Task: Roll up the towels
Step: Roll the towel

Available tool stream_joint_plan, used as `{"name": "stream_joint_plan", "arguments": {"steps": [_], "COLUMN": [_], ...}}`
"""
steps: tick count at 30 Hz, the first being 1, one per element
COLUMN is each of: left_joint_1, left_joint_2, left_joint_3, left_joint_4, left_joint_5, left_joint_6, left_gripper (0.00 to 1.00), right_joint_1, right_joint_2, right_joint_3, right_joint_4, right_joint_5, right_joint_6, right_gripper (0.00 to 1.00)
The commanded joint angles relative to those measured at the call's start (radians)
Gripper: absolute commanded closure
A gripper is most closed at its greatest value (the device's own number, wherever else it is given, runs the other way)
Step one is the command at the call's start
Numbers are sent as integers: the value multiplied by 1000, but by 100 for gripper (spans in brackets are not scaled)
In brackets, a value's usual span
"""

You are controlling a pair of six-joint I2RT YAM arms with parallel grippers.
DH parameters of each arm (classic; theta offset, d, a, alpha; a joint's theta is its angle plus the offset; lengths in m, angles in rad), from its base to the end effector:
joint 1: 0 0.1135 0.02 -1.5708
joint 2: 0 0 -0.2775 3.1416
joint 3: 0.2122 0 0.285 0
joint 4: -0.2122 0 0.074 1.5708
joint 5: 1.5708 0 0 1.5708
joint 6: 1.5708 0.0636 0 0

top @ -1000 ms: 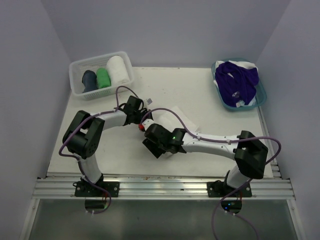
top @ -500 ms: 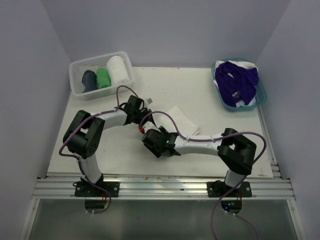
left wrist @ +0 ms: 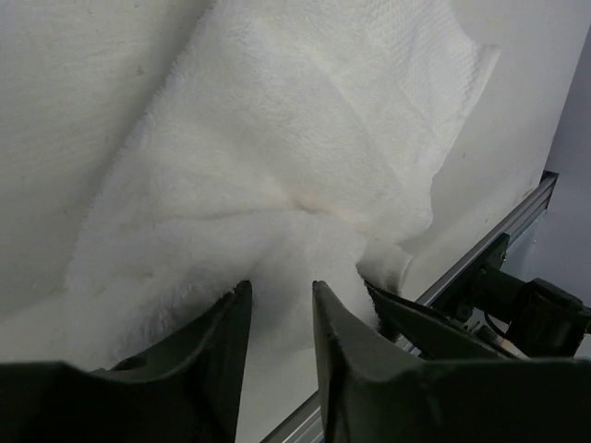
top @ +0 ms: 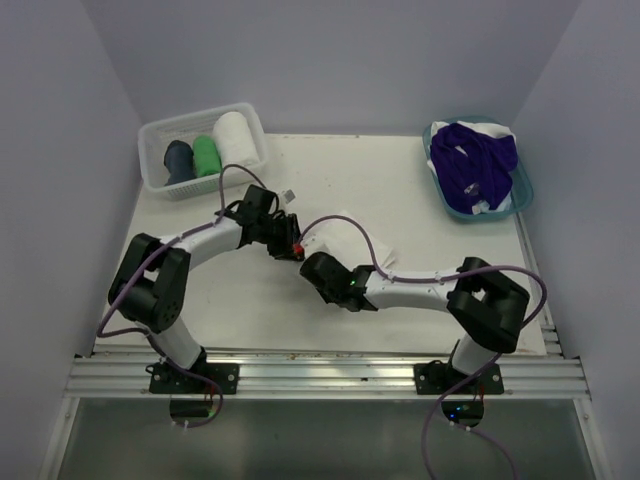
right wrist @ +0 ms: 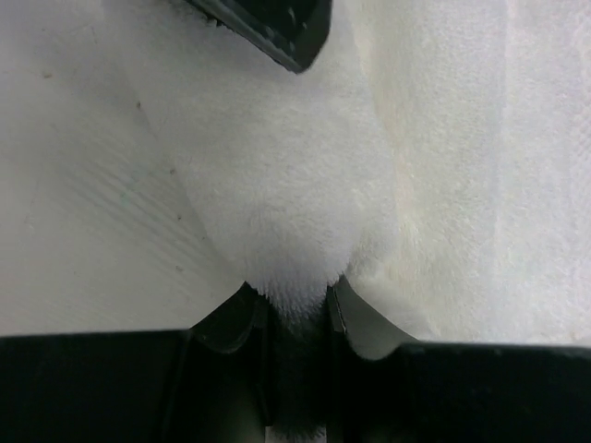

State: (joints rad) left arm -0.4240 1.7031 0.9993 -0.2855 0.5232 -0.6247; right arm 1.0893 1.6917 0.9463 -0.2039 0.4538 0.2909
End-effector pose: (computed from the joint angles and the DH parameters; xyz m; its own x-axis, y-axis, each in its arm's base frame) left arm 0.3321 -0.1848 0.1462 -0.9725 -0.1168 -0.2013 0.0465 0.7499 -0.6599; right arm 0.1985 0.3197 0.1375 -0.5553 -0.5060 -0.6600 -0.5419 0.8221 -0.1744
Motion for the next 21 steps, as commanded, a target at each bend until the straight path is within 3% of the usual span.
{"name": "stream_joint_plan", "arguments": {"steps": [1, 7, 10, 12, 17, 21], "left_joint_1": [63, 131, 142, 142, 136, 107], "left_joint_2": [-94, -187, -218, -223, -211, -204], "left_joint_3": [-7, -7, -30, -51, -160, -180], "left_joint_4": [-159, -190, -182, -164, -9, 68], "left_joint_5": [-63, -43, -43, -29, 44, 47], "left_joint_6": [71, 66, 40, 23, -65, -118], "left_gripper": [59, 27, 24, 23, 21, 10], "right_joint_1": [-80, -135, -163, -205, -269, -331], "right_joint_2": [-18, -43, -59, -76, -84, -66], "right_joint_3": [-93, -142, -175, -219, -273, -287], "right_joint_4": [32, 76, 113, 155, 247, 273], "right_joint_5": [-252, -412, -451, -554, -707, -840], "right_joint_6": [86, 102, 135, 160, 198, 198], "right_gripper": [100, 100, 100, 100, 100, 100]}}
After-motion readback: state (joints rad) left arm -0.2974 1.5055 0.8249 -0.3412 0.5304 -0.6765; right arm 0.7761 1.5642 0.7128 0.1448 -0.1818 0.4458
